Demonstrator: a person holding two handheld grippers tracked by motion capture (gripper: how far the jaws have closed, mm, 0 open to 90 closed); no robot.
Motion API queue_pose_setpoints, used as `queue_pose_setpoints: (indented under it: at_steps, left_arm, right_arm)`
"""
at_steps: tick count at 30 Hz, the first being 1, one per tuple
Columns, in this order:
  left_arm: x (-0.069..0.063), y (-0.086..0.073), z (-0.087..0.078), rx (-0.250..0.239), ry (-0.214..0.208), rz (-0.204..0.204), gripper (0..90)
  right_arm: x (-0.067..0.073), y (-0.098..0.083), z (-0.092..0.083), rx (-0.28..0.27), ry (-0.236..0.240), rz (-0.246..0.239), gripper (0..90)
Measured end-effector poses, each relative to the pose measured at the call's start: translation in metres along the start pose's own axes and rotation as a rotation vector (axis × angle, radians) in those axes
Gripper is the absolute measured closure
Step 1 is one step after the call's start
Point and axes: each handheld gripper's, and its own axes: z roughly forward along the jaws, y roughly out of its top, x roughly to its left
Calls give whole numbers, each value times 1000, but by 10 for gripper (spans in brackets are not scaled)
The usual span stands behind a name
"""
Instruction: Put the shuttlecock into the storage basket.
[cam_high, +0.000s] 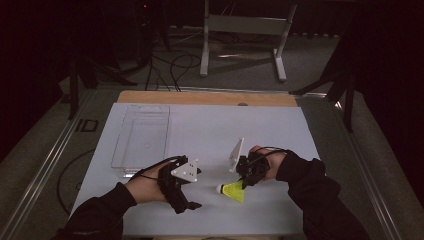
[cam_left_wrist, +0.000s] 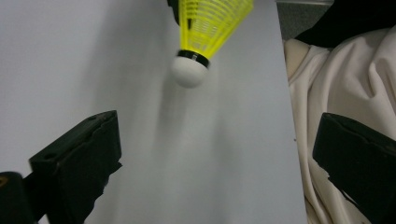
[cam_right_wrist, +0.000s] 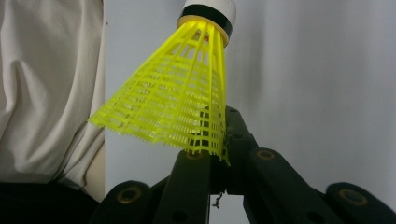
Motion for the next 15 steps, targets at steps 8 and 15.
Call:
queue_pose_setpoints:
  at_steps: [8,15]
  left_arm:
    - [9,10,10,22,-73,10,128]
    - [11,15,25,55,-99,41,219]
  right_arm:
    - [6,6,-1,-6,23,-48,898]
    - [9,8,-3,-13,41,-60,898]
